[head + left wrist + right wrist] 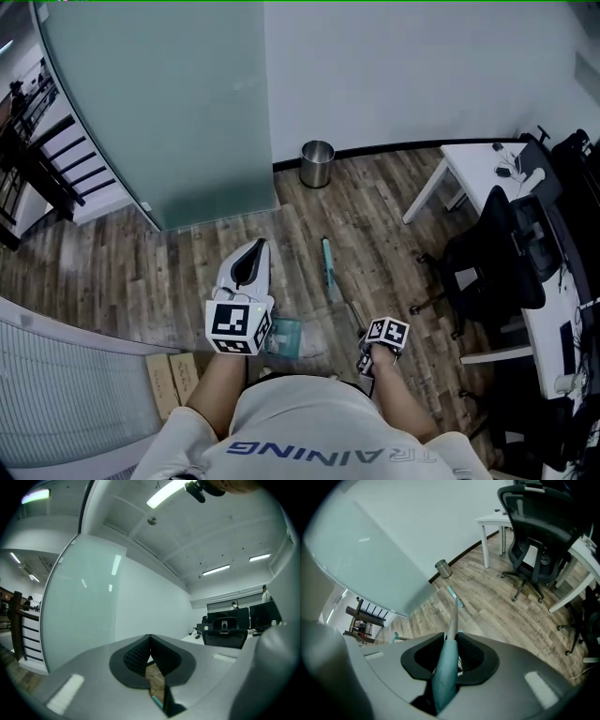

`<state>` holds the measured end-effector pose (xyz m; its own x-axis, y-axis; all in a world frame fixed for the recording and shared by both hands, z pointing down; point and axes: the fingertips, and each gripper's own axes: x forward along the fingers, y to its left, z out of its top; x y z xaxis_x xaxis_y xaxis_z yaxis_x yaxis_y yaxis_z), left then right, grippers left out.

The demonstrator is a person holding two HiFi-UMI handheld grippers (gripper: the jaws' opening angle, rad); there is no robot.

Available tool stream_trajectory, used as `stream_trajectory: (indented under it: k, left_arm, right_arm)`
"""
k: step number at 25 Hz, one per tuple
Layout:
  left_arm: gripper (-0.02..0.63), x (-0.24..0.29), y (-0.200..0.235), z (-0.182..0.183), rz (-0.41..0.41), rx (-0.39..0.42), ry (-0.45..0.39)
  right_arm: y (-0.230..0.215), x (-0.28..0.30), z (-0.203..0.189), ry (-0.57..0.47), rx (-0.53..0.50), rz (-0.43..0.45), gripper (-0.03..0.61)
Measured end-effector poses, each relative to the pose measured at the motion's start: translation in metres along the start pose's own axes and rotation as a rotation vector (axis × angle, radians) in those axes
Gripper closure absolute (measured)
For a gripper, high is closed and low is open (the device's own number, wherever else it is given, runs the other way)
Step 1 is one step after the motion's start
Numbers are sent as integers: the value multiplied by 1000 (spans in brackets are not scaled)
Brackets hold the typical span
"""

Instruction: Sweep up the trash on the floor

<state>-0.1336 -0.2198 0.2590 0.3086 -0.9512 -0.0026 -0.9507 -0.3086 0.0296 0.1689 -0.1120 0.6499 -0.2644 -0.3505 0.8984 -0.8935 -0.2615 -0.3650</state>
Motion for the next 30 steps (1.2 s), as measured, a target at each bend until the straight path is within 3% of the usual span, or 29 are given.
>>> stream_trajectory:
  k: [8,21,30]
  left_arm:
    - [615,0,-11,-10,-43,-8,13]
    - [615,-18,-6,-8,-35,-13,10]
    - [615,-33,7,-18,3,0,46]
  right_arm:
    - [46,-8,19,-57,-83,14,471]
    - [37,-6,-8,-31,-56,20,472]
    - [55,0,-13,-32,-86,37,471]
